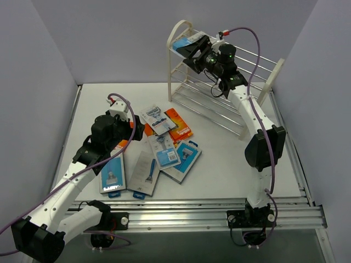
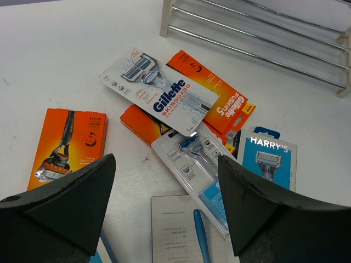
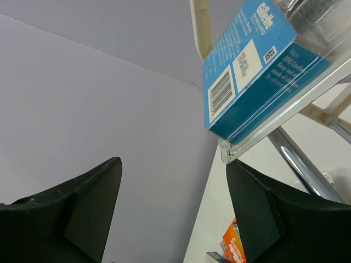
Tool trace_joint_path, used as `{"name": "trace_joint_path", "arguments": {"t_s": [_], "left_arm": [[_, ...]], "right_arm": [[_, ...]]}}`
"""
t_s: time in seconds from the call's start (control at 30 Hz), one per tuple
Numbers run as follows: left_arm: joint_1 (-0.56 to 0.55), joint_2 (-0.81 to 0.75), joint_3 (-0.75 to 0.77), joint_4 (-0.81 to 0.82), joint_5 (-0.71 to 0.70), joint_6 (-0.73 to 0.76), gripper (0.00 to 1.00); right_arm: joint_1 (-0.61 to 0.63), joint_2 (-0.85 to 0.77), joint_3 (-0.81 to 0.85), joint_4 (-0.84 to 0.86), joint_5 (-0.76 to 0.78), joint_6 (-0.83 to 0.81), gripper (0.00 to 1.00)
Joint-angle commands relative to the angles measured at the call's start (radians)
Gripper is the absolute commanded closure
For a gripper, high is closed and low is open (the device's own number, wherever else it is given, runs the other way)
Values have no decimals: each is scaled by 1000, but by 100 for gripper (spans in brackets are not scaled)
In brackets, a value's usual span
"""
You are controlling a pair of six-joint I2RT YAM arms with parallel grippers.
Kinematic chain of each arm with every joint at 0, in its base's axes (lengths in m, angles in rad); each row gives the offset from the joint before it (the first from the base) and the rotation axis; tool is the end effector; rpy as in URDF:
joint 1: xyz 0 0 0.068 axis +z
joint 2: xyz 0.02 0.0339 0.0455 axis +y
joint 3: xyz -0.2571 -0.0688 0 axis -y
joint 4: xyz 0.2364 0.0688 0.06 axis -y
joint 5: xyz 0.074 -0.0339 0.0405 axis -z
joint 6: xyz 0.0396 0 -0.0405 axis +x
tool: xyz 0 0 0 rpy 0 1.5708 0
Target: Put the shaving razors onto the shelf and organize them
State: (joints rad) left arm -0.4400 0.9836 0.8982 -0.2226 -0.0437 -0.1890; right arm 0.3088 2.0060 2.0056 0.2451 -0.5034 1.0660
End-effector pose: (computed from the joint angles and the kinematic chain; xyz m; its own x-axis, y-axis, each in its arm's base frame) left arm 0.2056 -0.0949 0.3327 -0.3423 -0.0463 -0.9385 0.3294 0.9295 -0.1660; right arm 0.4422 0.1611 0.4329 -0.5117 0.6415 -0.5715 -0.5464 0.2704 0.7927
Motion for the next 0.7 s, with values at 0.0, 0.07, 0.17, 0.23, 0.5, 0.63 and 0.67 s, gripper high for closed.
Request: {"name": "trace_joint_path", "arguments": {"t_s": [0.0,0.07,0.17,0.23,0.5,0.63,0.67], "left_arm": [[-6,0,19,19,21,-6,16],[-6,1,21,17,22,-6,16],[-6,6,22,11,24,-7,16],[-6,7,24,12,24,-7,16],[-6,10,25,8,27,-7,16],[-6,12,25,9,31,-9,16],[-6,12,25,8,31,-9,16]], "right_arm": [[-10,-32,-33,-44,17,-21,27],[-10,-33,-34,-53,28,-32,26],[-10,-36,-42,-58,34,-35,23],[-8,-36,-45,-56,37,-37,23],[4,-36,-50,-89,63,-63,18],[7,-35,-64,-90,71,-66,16],[7,-35,-68,-90,74,-67,16]]}}
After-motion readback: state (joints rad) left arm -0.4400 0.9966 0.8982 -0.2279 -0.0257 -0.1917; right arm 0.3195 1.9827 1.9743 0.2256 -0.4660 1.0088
